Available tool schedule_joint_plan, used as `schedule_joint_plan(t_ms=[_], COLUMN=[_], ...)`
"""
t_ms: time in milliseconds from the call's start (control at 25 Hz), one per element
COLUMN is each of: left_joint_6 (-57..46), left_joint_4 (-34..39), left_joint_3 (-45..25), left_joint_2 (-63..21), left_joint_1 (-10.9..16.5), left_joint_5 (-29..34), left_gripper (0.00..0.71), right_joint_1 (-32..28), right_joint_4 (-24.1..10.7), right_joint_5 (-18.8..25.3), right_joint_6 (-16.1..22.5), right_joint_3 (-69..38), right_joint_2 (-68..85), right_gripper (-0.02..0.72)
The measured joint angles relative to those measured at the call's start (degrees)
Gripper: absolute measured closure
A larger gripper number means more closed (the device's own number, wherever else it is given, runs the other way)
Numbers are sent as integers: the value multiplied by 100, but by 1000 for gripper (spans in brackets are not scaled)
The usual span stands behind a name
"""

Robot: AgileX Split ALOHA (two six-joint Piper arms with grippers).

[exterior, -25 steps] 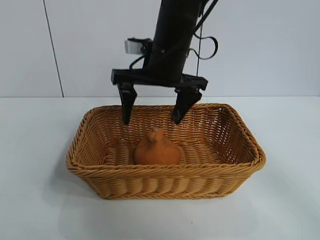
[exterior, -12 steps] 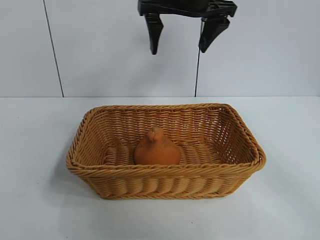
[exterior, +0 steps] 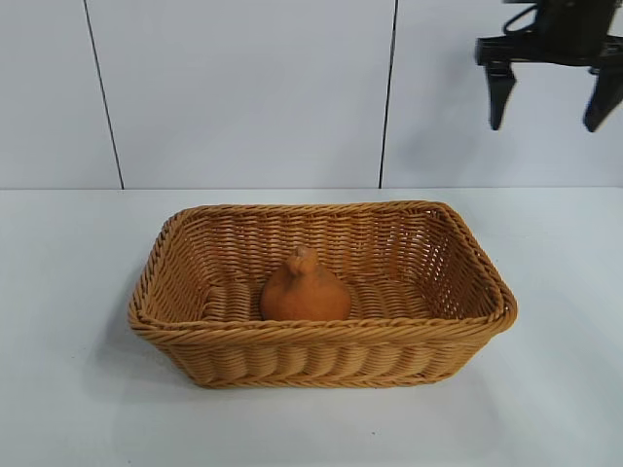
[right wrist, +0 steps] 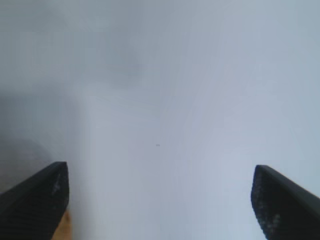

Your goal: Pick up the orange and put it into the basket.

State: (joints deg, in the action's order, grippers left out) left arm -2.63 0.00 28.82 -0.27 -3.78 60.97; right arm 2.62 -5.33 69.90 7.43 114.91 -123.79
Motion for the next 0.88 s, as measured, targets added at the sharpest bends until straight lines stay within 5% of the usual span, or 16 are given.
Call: schedule_joint_plan(t_ms=[480,880], left_joint_6=[0,-5], left_joint_4=[0,0], left_joint_3=[0,0], left_joint_2=[0,0], left_joint_1=[0,0], left_joint_5=[0,0], left_gripper=[128,128], right_joint_1=[-196,-143], right_joint_4=[470,464], right_joint_5=[-5,-9], right_joint_6=[-299,-567], right_joint_3=[-252,-3158], right_joint_2=[214,2780], right_gripper=[20,21])
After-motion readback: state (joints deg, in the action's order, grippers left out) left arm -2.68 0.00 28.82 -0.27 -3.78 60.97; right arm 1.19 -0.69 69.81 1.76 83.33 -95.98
